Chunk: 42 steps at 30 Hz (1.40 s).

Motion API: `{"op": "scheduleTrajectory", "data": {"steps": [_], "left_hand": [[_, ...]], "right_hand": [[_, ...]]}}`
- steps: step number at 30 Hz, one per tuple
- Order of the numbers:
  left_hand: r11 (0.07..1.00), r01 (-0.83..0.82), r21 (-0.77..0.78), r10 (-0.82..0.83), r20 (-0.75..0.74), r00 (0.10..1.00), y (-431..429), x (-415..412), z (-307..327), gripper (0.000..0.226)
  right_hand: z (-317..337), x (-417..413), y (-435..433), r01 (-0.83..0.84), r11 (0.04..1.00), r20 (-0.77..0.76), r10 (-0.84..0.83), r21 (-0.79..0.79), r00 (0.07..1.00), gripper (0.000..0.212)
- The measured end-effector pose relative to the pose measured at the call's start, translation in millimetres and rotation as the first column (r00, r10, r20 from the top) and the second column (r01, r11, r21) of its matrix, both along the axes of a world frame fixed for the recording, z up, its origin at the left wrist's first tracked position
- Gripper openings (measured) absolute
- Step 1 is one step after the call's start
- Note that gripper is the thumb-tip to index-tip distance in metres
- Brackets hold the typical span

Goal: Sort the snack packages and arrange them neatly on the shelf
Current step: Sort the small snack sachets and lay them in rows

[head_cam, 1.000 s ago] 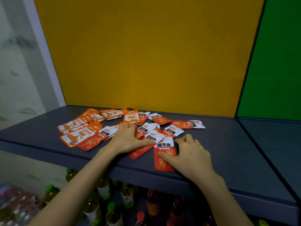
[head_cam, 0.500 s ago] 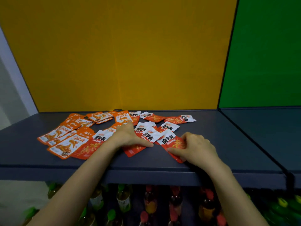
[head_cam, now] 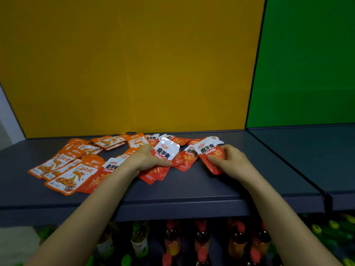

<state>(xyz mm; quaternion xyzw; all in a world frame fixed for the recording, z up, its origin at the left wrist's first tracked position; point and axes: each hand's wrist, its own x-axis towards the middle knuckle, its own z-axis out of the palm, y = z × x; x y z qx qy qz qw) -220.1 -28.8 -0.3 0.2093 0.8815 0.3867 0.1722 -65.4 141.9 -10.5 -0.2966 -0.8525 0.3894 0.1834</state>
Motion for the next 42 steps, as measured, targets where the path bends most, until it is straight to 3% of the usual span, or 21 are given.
{"op": "scheduleTrajectory", "data": {"steps": [3, 6, 8, 10, 12, 14, 17, 22, 27, 35, 38, 42], "left_hand": [[0.985, -0.076, 0.158, 0.066, 0.066, 0.996, -2, -3, 0, 0.073], [0.958, -0.107, 0.265, 0.074, 0.132, 0.988, 3, -4, 2, 0.026], [0.951, -0.114, 0.286, 0.088, 0.102, 0.991, 11, -5, 0, 0.017], [0.966, -0.102, 0.238, 0.103, 0.01, 0.995, 20, -9, -5, 0.022], [0.99, -0.111, 0.091, 0.121, -0.121, 0.985, 29, -13, -9, 0.041], [0.988, -0.14, -0.058, 0.124, -0.232, 0.965, 34, -12, -10, 0.056], [0.984, -0.138, -0.111, 0.1, -0.297, 0.95, 41, -5, -6, 0.058], [0.993, -0.113, -0.041, 0.105, -0.164, 0.981, 50, -3, -2, 0.07], [0.99, -0.124, -0.063, 0.111, -0.18, 0.977, 59, -2, -1, 0.082], [0.972, -0.138, 0.188, 0.136, 0.022, 0.99, 69, -4, -7, 0.078], [0.949, -0.117, 0.292, 0.078, 0.141, 0.987, 70, -1, -4, 0.065], [0.925, -0.113, 0.362, 0.041, 0.199, 0.979, 71, 3, -2, 0.063]], "right_hand": [[-1, -12, 3, 0.013, 0.993, -0.077, -0.022, -0.121, 0.997, 0.026], [-3, -31, 6, 0.008, 0.993, -0.04, -0.013, -0.116, 0.999, 0.03], [-1, -41, 5, 0.023, 0.998, 0.021, -0.022, -0.058, 1.0, 0.036], [0, -47, 3, 0.046, 0.999, 0.099, -0.048, 0.02, 0.994, 0.042], [0, -49, 1, 0.041, 0.994, 0.171, -0.058, 0.102, 0.984, 0.044], [-2, -52, 2, 0.009, 0.989, 0.201, -0.04, 0.149, 0.979, 0.032], [-4, -58, 1, -0.011, 0.986, 0.201, -0.023, 0.165, 0.979, 0.033], [-2, -64, -4, 0.014, 0.991, 0.183, -0.039, 0.137, 0.982, 0.065], [-2, -69, -4, 0.035, 0.998, 0.145, -0.043, 0.055, 0.988, 0.071], [1, -71, 2, 0.09, 0.996, 0.088, -0.089, -0.002, 0.992, 0.057], [-1, -75, 6, 0.108, 0.986, 0.043, -0.103, -0.124, 0.994, 0.054], [-8, -82, 12, 0.078, 0.963, -0.015, -0.084, -0.259, 0.996, 0.053]]}}
